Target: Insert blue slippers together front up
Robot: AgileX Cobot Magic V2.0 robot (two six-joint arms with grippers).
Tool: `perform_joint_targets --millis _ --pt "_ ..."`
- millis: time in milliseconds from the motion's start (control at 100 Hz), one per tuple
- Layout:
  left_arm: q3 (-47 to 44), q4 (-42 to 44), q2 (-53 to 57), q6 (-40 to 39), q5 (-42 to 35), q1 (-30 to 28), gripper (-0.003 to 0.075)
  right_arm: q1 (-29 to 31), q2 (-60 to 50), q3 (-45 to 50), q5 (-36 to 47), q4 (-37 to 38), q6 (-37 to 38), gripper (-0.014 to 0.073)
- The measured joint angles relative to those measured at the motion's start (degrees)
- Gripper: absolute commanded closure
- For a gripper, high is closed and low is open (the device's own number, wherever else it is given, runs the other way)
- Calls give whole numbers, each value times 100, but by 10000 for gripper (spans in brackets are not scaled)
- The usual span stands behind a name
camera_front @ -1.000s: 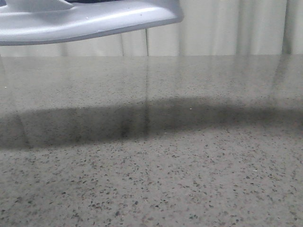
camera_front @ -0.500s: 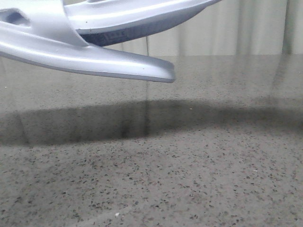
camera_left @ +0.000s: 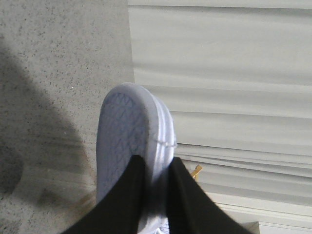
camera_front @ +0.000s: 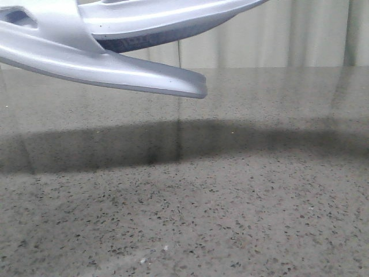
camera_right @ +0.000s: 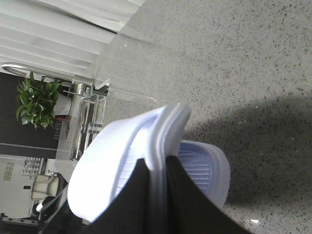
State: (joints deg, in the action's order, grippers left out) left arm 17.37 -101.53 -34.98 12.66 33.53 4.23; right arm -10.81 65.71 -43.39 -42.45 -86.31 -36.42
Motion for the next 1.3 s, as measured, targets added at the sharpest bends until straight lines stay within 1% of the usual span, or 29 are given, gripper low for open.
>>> perform_joint_targets --millis 200,350,530,700,770,860,930,1000,1010,1020,1070,1090,1190,1250,1300 --pt "15 0 0 0 106 0 704 -14 9 0 -22 0 -75 701" --pt "15 0 0 0 128 0 704 -167 9 0 3 0 -129 701" --pt "15 0 0 25 128 -8 704 -340 9 0 141 0 -220 701" --pt "15 0 0 126 179 -8 704 -343 9 0 317 12 -414 700" --pt "15 0 0 160 236 -8 704 -353 9 0 481 127 -452 700" --pt "15 0 0 185 328 -8 704 -391 9 0 709 460 -462 693" --pt "15 0 0 213 394 -8 704 -412 9 0 824 796 -471 650" --pt "15 0 0 250 457 -8 704 -412 9 0 852 1090 -471 571" --pt "15 0 0 250 470 -8 704 -412 9 0 852 1137 -471 541" --pt "15 0 0 253 467 -8 704 -412 9 0 852 1160 -471 541" --pt "25 0 0 262 472 -8 704 -424 9 0 852 1290 -471 466" --pt "25 0 0 262 481 -8 704 -424 9 0 852 1338 -471 421" --pt "25 0 0 283 481 -8 704 -435 9 0 852 1479 -485 289" --pt "25 0 0 283 481 -8 704 -447 9 0 852 1539 -485 246" --pt "25 0 0 283 497 -8 704 -457 -5 0 852 1571 -488 238"
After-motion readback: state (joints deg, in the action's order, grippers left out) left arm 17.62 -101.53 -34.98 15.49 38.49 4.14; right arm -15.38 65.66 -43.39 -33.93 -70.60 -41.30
